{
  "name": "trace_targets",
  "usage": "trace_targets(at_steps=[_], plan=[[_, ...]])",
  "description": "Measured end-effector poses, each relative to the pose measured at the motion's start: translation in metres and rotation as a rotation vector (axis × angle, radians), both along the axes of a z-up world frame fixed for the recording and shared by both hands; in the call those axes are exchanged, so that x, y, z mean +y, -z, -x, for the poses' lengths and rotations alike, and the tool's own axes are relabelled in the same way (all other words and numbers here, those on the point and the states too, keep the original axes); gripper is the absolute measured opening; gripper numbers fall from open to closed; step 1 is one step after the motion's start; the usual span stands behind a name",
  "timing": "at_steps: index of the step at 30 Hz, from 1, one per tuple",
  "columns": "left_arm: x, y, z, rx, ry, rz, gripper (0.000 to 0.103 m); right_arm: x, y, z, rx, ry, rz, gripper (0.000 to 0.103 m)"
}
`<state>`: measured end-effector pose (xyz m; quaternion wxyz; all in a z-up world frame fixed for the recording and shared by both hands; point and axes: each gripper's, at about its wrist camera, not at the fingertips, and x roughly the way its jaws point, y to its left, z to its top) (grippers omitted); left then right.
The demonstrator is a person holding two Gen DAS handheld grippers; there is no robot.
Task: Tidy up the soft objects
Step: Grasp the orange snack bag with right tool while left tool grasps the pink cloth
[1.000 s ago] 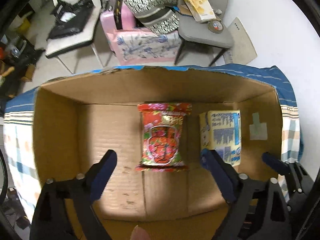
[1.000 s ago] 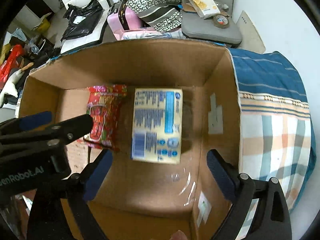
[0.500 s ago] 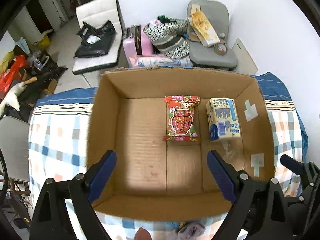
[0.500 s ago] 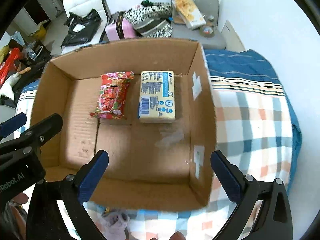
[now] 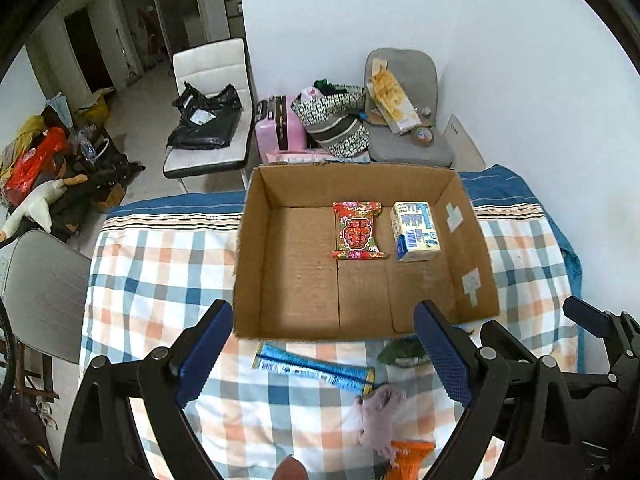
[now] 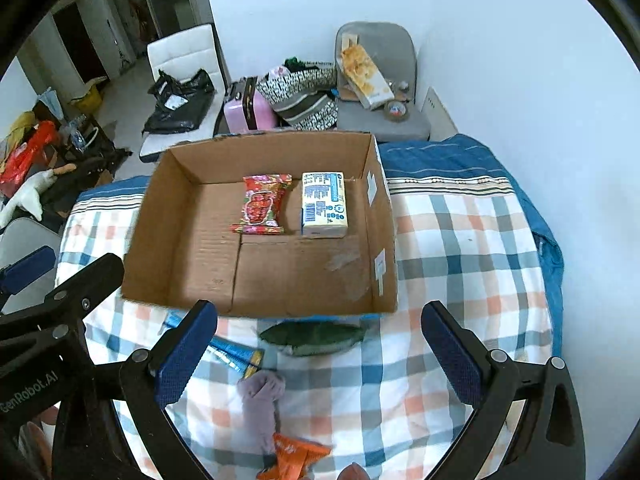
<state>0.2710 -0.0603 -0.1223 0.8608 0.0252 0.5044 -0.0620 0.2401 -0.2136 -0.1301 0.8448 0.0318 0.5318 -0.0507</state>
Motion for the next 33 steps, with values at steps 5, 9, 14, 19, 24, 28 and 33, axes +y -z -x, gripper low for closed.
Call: trace_targets(at_steps=[5,9,14,19,24,28,33], plan=[[0.012,-0.014,0.031,-0.019,0.001,0.005,0.092,0.015,-0.019,0.034,-0.024,0.004,-0.003,0.103],[0.026,-0.013,0.056,-0.004,-0.011,0.003,0.092,0.022,-0.017,0.060,-0.024,0.010,-0.023,0.103],[0.041,0.021,0.089,0.071,-0.035,-0.015,0.092,0.022,0.023,0.097,0.078,0.051,-0.067,0.103],[0.051,0.087,0.121,0.218,-0.054,-0.046,0.092,0.015,0.115,0.137,0.303,0.123,-0.180,0.103],[0.058,0.149,0.140,0.363,-0.070,-0.077,0.092,0.007,0.207,0.160,0.482,0.201,-0.292,0.102],[0.063,0.178,0.145,0.433,-0.090,-0.072,0.092,0.007,0.247,0.165,0.562,0.219,-0.342,0.085],[0.051,0.192,0.138,0.467,-0.087,-0.072,0.092,0.014,0.262,0.164,0.595,0.166,-0.357,0.061]])
